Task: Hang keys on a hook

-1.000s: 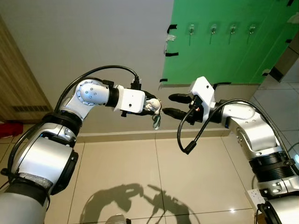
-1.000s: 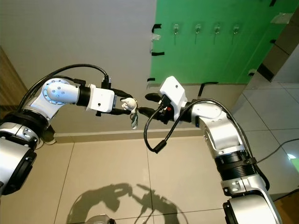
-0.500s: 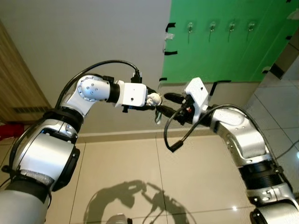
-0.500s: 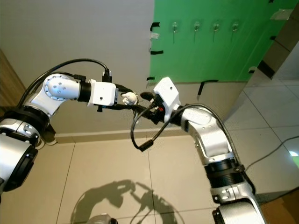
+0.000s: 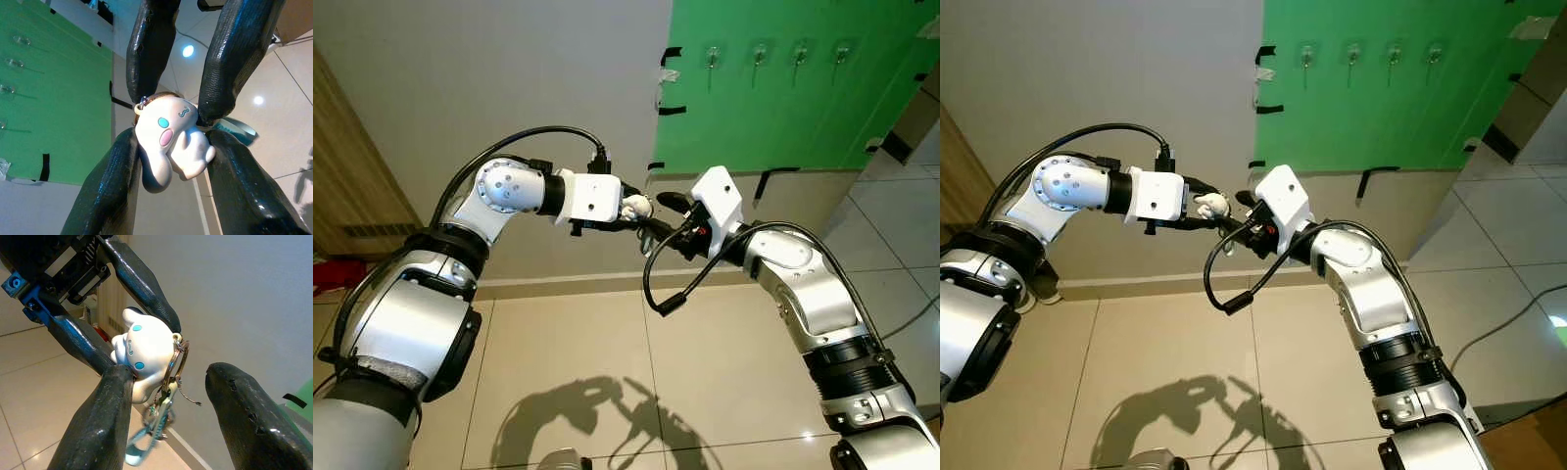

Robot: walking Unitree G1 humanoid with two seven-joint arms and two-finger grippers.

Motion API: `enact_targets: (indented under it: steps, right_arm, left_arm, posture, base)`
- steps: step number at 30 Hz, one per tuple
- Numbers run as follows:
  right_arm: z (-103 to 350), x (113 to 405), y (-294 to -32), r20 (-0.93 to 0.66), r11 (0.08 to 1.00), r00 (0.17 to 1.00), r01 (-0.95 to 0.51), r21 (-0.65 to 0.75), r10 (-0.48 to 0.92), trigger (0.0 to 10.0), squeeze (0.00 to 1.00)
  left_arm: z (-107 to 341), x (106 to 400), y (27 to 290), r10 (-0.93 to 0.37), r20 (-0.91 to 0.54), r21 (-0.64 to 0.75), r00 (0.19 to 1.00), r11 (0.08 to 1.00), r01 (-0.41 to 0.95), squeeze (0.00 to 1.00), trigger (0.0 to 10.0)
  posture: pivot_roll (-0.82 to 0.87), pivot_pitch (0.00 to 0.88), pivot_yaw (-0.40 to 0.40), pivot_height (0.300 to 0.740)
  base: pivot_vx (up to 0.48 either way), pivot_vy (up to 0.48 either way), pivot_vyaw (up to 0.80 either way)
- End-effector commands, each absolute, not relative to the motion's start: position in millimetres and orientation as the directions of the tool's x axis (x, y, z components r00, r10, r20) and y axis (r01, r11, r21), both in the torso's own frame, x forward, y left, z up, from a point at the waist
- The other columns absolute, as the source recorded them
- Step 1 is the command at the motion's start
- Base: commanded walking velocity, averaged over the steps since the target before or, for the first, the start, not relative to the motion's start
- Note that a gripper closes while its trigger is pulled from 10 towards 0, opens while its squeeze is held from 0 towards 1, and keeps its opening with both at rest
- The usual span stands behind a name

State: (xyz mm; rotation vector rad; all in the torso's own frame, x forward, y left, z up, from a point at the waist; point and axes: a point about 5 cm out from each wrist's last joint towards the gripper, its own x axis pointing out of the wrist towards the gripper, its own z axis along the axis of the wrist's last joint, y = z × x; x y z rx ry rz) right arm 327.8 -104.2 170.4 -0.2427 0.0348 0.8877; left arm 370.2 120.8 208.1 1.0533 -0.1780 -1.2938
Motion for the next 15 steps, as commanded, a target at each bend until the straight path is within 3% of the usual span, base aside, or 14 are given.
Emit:
enact_targets:
  steps: [1,8,15]
  right_arm:
    - [171,334,-115,-0.148,0.646,0.682,-0.728,-0.231,0.716,10.0,0.00]
    - [170,338,-117,-0.147,0.653,0.695,-0.715,-0.250,0.704,10.0,0.00]
    - [167,344,-117,-0.156,0.658,0.710,-0.698,-0.281,0.687,10.0,0.00]
  left_arm:
    - [213,371,123,-0.835,-0.440,0.720,0.330,-0.108,0.686,0.00,10.0]
    - [215,371,122,-0.847,-0.424,0.716,0.321,-0.096,0.692,0.00,10.0]
    - [224,370,117,-0.907,-0.337,0.669,0.251,-0.044,0.742,0.00,10.0]
  posture:
    - [0.01,0.000,0.059,0.740]
    - [0.01,0.000,0.060,0.740]
    - [0.02,0.000,0.064,0.740]
  base:
    - [0.000,0.000,0.00]
    - [0.000,0.000,0.00]
    - [0.000,0.000,0.00]
